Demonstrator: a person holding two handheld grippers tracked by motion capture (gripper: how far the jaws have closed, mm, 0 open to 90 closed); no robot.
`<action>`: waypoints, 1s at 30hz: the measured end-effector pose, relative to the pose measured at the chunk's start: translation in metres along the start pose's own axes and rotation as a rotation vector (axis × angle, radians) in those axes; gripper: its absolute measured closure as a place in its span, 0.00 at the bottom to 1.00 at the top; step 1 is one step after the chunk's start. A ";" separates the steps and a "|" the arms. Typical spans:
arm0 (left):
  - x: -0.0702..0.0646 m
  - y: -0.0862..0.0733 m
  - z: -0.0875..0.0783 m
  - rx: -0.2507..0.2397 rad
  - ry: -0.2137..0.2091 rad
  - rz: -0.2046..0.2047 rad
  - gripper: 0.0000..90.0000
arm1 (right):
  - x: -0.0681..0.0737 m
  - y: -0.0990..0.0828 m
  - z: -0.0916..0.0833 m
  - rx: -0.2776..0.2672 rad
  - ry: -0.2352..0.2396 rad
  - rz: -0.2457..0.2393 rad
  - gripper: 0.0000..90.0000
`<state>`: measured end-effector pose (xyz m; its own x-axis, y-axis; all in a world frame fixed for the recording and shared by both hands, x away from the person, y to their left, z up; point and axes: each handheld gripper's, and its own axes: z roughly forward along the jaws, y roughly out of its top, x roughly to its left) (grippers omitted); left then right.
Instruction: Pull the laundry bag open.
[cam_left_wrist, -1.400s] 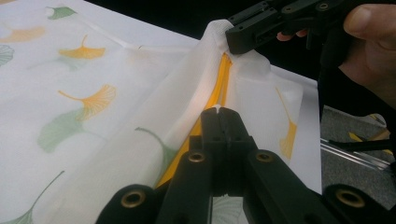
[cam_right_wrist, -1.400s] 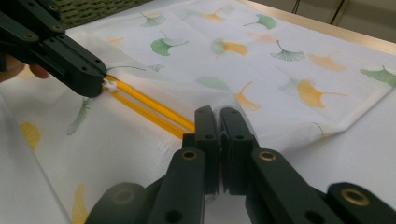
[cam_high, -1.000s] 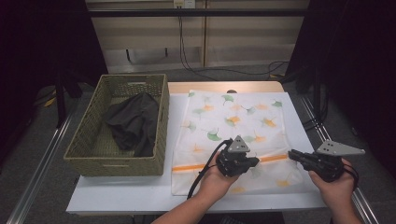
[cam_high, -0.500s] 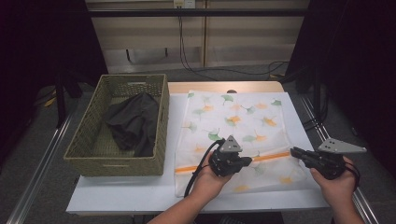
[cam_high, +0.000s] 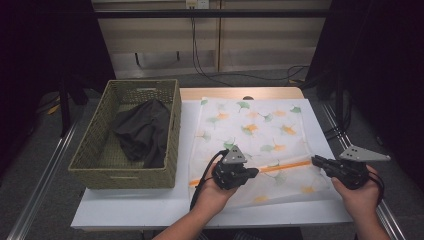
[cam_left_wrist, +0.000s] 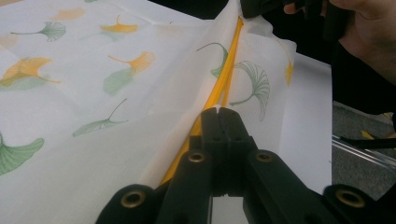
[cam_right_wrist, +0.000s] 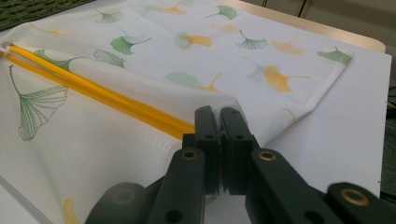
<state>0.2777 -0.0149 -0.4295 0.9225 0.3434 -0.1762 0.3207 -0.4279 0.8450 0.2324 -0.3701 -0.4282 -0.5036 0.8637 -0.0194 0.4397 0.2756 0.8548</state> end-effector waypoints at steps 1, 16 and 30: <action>0.000 -0.001 -0.001 0.000 -0.005 -0.003 1.00 | 0.000 0.000 0.000 0.001 0.000 0.001 0.97; 0.006 -0.010 -0.024 0.012 0.010 0.008 1.00 | -0.004 -0.003 -0.001 0.006 -0.015 0.009 0.97; 0.016 -0.024 -0.049 0.020 0.036 -0.007 1.00 | -0.008 -0.006 -0.003 0.006 -0.028 0.028 0.97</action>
<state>0.2747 0.0417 -0.4279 0.9121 0.3760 -0.1636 0.3318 -0.4422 0.8333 0.2318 -0.3803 -0.4311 -0.4701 0.8826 -0.0100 0.4577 0.2534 0.8522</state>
